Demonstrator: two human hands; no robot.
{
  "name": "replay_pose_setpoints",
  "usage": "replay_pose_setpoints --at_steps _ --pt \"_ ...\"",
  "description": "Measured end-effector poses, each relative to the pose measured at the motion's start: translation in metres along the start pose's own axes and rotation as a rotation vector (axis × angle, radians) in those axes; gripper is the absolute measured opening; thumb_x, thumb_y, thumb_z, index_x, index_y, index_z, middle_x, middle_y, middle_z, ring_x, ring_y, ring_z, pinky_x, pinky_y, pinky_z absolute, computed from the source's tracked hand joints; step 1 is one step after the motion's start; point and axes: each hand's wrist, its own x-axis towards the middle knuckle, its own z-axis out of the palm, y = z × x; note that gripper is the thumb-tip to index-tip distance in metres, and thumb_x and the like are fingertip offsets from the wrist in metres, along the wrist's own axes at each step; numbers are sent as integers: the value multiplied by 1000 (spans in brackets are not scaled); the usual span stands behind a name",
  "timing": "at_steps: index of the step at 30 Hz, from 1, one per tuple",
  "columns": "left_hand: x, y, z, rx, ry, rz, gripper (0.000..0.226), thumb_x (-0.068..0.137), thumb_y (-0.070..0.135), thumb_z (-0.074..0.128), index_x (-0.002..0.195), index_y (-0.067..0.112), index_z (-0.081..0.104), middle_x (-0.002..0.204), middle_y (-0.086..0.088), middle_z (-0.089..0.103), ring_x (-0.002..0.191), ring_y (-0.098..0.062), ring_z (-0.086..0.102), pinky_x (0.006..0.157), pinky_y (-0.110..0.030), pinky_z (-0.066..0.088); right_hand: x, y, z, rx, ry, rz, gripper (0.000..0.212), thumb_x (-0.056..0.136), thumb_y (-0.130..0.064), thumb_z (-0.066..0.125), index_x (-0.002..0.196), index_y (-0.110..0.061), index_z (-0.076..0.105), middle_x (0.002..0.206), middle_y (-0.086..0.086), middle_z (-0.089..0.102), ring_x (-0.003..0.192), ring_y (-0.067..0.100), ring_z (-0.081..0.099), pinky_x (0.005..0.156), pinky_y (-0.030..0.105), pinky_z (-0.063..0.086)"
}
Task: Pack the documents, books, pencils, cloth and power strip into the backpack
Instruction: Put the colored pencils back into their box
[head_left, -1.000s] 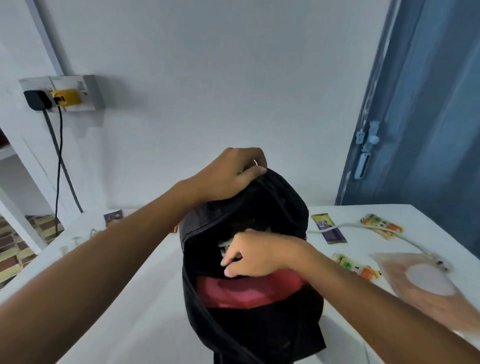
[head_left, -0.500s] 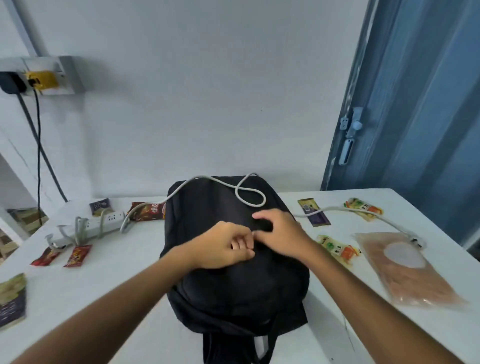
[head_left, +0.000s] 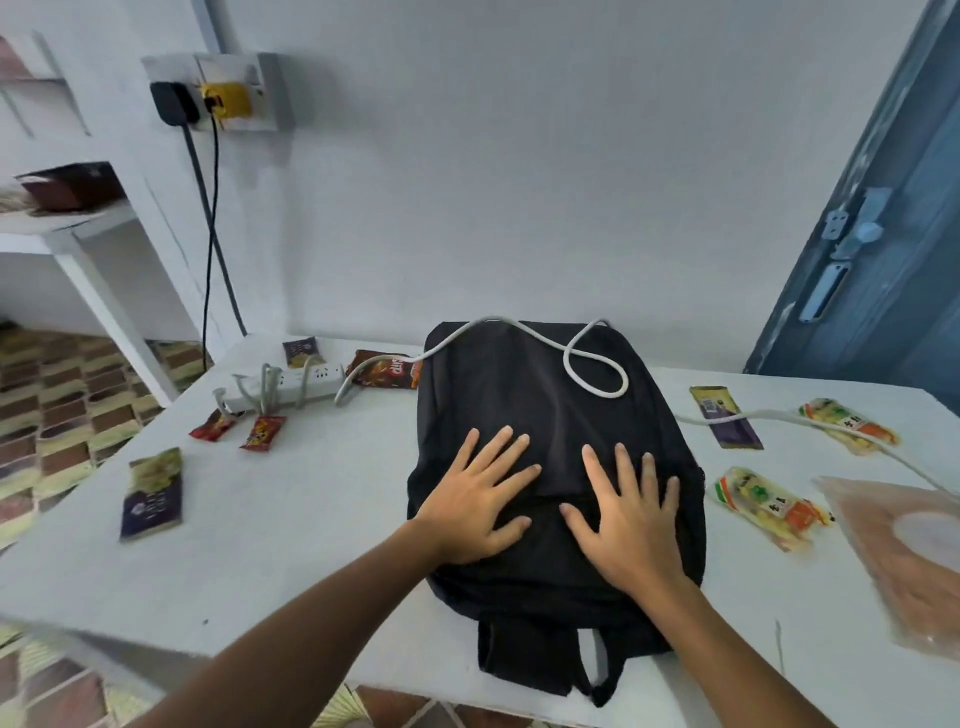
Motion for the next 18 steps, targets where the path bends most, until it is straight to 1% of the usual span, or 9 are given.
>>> replay_pose_setpoints --at_steps 6,10,11,13,14,15,16,17,18 --pt "-4 3 2 -55 53 -21 56 89 47 47 137 19 51 156 -6 28 148 -25 11 118 -54 7 -3 -2 4 -20 32 2 75 82 -65 29 145 -25 38 144 18 44 132 45 38 103 65 30" --pt "-9 0 2 -133 101 11 43 89 41 50 124 18 62 146 -4 46 145 -24 24 118 -54 12 -3 -4 2 -1 24 -22 74 83 -64 29 145 -24 38 144 21 42 128 47 41 100 66 33" --pt "-8 -1 -2 -187 133 12 40 88 39 52 120 17 64 140 -4 53 142 -23 31 117 -54 17 -3 -5 0 13 37 -29 75 84 -64 28 146 -24 36 146 22 40 129 47 41 100 65 34" --pt "-5 -5 -15 -296 237 -20 35 85 32 56 113 13 67 122 -3 66 128 -23 49 110 -53 34 -2 -5 -11 101 101 -46 74 87 -65 27 149 -24 29 148 24 36 130 44 42 100 58 38" --pt "-2 -7 -22 -302 317 -55 33 83 30 58 109 12 68 113 -3 69 119 -23 56 103 -51 41 1 -3 -18 188 132 -38 71 90 -62 31 150 -23 27 148 22 34 130 40 42 99 54 41" --pt "0 -10 -28 -258 401 -118 30 81 29 59 105 13 69 108 -1 69 112 -23 58 97 -51 43 6 1 -27 288 147 -12 67 92 -58 36 149 -22 29 148 20 35 129 37 43 97 51 43" --pt "1 -14 -33 -180 459 -222 30 78 30 60 103 15 68 108 0 68 111 -23 56 96 -52 42 13 6 -36 361 181 28 64 92 -55 39 146 -20 35 146 16 39 128 35 44 97 49 43" --pt "2 -18 -39 -116 470 -366 34 77 34 60 106 18 66 115 1 64 115 -23 52 97 -54 39 21 14 -43 384 233 74 61 91 -53 41 140 -17 43 141 15 45 126 35 45 97 50 43" --pt "1 -23 -42 -102 422 -529 43 76 39 60 114 21 61 125 -1 57 122 -25 45 100 -55 36 28 22 -48 366 260 134 59 90 -51 44 136 -16 47 138 14 48 125 36 44 98 52 41"
